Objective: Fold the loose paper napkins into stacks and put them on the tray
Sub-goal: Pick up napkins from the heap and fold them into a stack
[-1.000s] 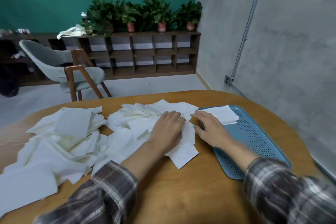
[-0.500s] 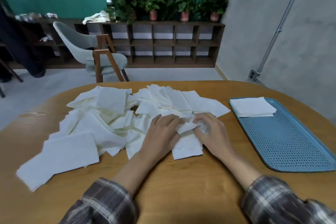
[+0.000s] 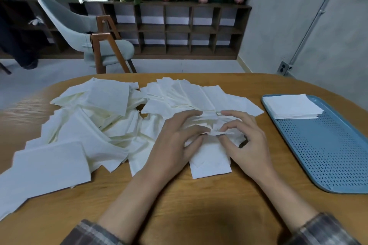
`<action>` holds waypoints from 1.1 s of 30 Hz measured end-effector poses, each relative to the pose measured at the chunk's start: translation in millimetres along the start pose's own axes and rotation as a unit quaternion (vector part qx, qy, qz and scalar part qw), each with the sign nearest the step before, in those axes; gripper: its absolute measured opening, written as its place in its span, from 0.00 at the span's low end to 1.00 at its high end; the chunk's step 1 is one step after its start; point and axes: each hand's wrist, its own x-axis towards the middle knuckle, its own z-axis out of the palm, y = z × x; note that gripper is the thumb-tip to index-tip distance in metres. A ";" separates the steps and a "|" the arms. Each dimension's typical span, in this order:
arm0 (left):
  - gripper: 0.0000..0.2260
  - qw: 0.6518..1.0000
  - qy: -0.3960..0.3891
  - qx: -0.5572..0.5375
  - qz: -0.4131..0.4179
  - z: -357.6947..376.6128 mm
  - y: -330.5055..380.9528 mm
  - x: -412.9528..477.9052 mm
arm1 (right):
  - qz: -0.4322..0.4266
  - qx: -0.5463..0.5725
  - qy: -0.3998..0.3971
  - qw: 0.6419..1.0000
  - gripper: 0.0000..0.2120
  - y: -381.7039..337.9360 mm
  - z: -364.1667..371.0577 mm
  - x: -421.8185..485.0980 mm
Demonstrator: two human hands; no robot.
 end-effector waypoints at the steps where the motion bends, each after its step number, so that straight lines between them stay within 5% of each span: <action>1: 0.07 1.000 0.010 -0.016 -0.007 -2.2 4.4 0.2 | 0.010 0.022 0.006 1.000 0.09 -0.9 -3.0 0.9; 8: 0.03 0.995 0.026 -0.065 -0.076 -8.0 19.1 0.6 | 0.088 0.225 0.015 0.970 0.02 3.2 -18.9 2.8; 15: 0.16 0.988 -0.030 -0.106 -0.110 -13.0 30.7 -0.8 | 0.212 0.453 -0.013 0.866 0.06 -5.3 -23.1 5.4; 24: 0.20 0.948 -0.076 -0.216 -0.223 -18.5 38.1 0.1 | 0.250 0.573 -0.103 0.774 0.29 -5.1 -28.6 9.3; 28: 0.06 0.910 -0.047 -0.323 -0.256 -21.4 34.3 2.7 | 0.262 0.533 -0.095 0.799 0.25 -4.3 -24.9 9.0; 33: 0.10 0.904 0.018 -0.329 -0.272 -25.0 29.4 4.4 | 0.224 0.431 -0.059 0.872 0.21 -9.6 -23.0 6.6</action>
